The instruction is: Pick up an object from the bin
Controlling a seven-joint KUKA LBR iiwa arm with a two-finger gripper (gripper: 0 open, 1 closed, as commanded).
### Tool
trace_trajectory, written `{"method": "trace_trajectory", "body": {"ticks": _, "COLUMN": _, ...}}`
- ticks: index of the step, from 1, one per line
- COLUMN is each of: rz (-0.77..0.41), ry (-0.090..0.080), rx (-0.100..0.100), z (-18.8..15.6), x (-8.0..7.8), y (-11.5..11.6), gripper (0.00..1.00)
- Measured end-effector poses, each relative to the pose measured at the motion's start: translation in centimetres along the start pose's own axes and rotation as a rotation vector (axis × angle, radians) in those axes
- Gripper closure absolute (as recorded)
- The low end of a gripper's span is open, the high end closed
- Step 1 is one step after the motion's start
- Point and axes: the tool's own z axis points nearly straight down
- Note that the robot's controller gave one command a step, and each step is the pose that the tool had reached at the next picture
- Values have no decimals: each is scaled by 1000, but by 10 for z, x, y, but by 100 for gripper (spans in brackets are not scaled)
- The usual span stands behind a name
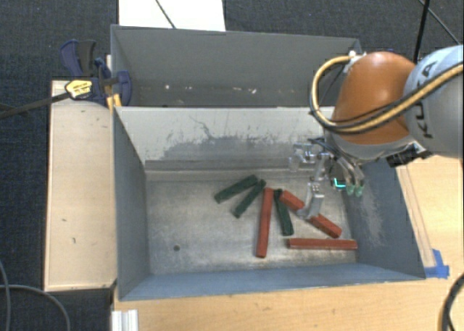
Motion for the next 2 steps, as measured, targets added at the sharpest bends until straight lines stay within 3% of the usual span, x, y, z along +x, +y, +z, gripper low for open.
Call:
{"method": "trace_trajectory", "body": {"ticks": 1, "rz": -635, "ry": -5, "rx": 0, "z": 94, "x": -10, "y": 59, "gripper": 0}}
{"method": "trace_trajectory", "body": {"ticks": 2, "rz": -881, "ry": -4, "rx": 3, "z": 63, "x": 7, "y": 43, "gripper": 0}}
